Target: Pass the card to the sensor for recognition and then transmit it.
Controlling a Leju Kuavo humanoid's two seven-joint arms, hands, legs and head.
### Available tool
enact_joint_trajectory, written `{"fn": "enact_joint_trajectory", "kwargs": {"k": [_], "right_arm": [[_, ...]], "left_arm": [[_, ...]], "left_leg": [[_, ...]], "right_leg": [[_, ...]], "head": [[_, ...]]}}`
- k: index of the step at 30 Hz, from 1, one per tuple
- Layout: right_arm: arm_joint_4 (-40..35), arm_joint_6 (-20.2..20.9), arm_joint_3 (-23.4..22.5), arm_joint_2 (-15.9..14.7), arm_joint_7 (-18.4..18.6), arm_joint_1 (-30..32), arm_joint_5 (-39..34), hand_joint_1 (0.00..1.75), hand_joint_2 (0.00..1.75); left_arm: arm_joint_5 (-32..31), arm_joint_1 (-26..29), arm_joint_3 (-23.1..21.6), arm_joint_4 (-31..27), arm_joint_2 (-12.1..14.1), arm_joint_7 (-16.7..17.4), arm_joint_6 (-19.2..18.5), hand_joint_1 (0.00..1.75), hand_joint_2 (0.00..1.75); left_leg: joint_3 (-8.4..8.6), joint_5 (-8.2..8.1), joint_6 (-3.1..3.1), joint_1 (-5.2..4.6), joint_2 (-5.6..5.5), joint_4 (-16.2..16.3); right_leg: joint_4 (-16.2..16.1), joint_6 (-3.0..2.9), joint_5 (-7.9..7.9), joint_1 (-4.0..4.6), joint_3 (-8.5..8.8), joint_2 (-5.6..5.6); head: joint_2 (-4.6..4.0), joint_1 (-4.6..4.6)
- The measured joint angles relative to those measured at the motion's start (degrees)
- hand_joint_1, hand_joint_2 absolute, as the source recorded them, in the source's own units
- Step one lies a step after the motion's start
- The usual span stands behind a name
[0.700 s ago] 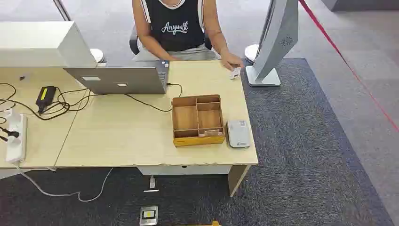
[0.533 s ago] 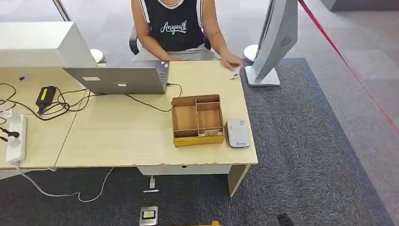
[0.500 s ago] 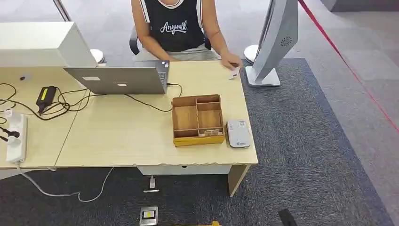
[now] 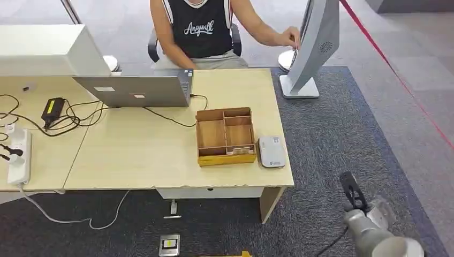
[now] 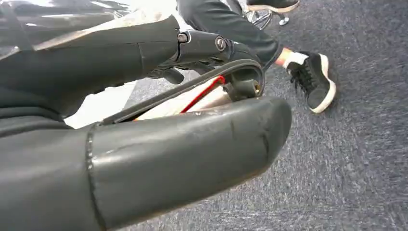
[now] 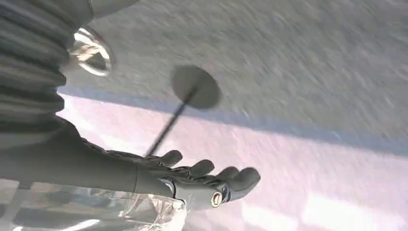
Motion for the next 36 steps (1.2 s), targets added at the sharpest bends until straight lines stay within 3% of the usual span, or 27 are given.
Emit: {"fn": "enact_joint_trajectory", "kwargs": {"k": [9,15,19,26,28,29,30,31,32,33,34,36], "right_arm": [[1.1,-1.0,7.3,-2.1,2.1,-9.5,0.0,0.0,1.75],[1.4,-5.3,11.0,-2.7,3.7,-15.4,0.1,0.0,1.75],[1.4,-9.2,11.2,-3.0,-0.5,-19.8,0.0,0.0,1.75],[-0.7,-9.6,11.5,-1.2,-6.0,-25.9,-0.1,0.0,1.75],[-2.4,-7.4,12.0,0.1,-6.7,-26.7,-1.2,0.0,1.75],[-4.9,-3.2,12.8,0.9,-4.9,-25.7,-4.1,0.0,1.75],[-10.9,4.7,14.9,1.6,-0.2,-23.3,-10.5,0.0,1.75],[-15.2,9.9,17.0,1.5,3.8,-21.1,-16.5,0.0,1.75],[-21.9,15.7,21.4,0.7,13.0,-18.3,-26.4,0.0,1.75],[-26.0,16.8,25.2,-0.5,17.4,-16.7,-31.4,0.0,1.75],[-29.9,15.1,29.8,-0.9,19.3,-16.2,-34.9,0.0,1.75],[-37.0,11.1,37.5,-1.3,19.2,-15.9,-38.1,0.0,1.75]], "left_arm": [[0.3,0.0,0.0,0.0,-0.4,-0.1,0.0,0.0,0.0],[0.4,0.0,0.0,0.0,-0.5,-0.5,0.0,0.0,0.0],[0.4,0.0,0.0,0.0,-0.4,-0.7,-0.2,0.0,0.0],[0.5,0.0,0.0,0.0,-0.5,-1.1,-0.1,0.0,0.0],[0.7,0.0,0.0,0.0,-0.5,-1.3,0.0,0.0,0.0],[0.9,-0.1,0.0,0.0,-0.5,-1.4,0.1,0.0,0.0],[0.9,-0.2,0.0,0.0,-0.5,-1.5,0.2,0.0,0.0],[0.9,-0.2,0.0,0.0,-0.5,-1.6,0.2,0.0,0.0],[0.9,-0.1,0.0,0.0,-0.5,-1.6,0.4,0.0,0.0],[0.8,0.2,0.0,0.0,-0.6,-1.7,0.4,0.0,0.0],[0.8,0.6,0.0,0.0,-0.5,-1.7,0.5,0.0,0.0],[0.7,0.7,0.0,0.0,-0.4,-1.7,0.5,0.0,0.0]], "left_leg": [[-0.07,0.05,0.01,0.0,-0.05,0.0],[-0.09,0.06,0.01,0.0,-0.07,0.0],[-0.12,0.06,0.02,-0.01,-0.05,0.0],[-0.15,0.07,0.01,0.02,-0.11,0.0],[-0.05,0.06,0.01,0.02,-0.09,0.0],[0.06,0.06,0.01,0.07,-0.1,0.0],[0.21,0.05,0.02,0.13,-0.23,0.1],[0.29,0.02,0.06,0.17,-0.36,0.2],[0.06,0.06,0.15,0.05,-0.78,0.2],[-0.26,0.15,0.21,0.04,-0.81,0.1],[-0.47,0.18,0.21,-0.11,-0.4,0.1],[-0.7,0.08,0.16,-0.27,0.6,0.1]], "right_leg": [[0.0,0.05,0.04,0.0,-0.03,-0.02],[0.0,0.06,0.04,0.0,-0.02,-0.03],[0.0,0.05,0.06,-0.01,-0.07,-0.02],[0.0,0.05,0.05,0.01,-0.05,-0.05],[0.0,0.05,0.05,0.02,-0.07,-0.04],[0.0,0.05,0.04,0.07,0.01,-0.04],[-0.2,0.07,0.01,0.15,0.24,-0.13],[-0.2,0.21,-0.12,0.17,0.34,-0.25],[-0.2,0.25,-0.14,0.04,0.38,-0.65],[0.0,0.27,-0.06,-0.1,0.15,-0.66],[0.1,0.22,0.12,-0.27,-0.38,-0.31],[0.2,0.21,0.39,-0.33,-0.74,0.77]], "head": [[0.0,-0.02],[0.02,-0.02],[0.0,0.0],[0.02,-0.02],[0.02,-0.05],[0.0,-0.07],[0.0,-0.2],[0.0,-0.2],[0.02,0.02],[0.02,0.33],[0.02,0.5],[0.0,0.39]]}}
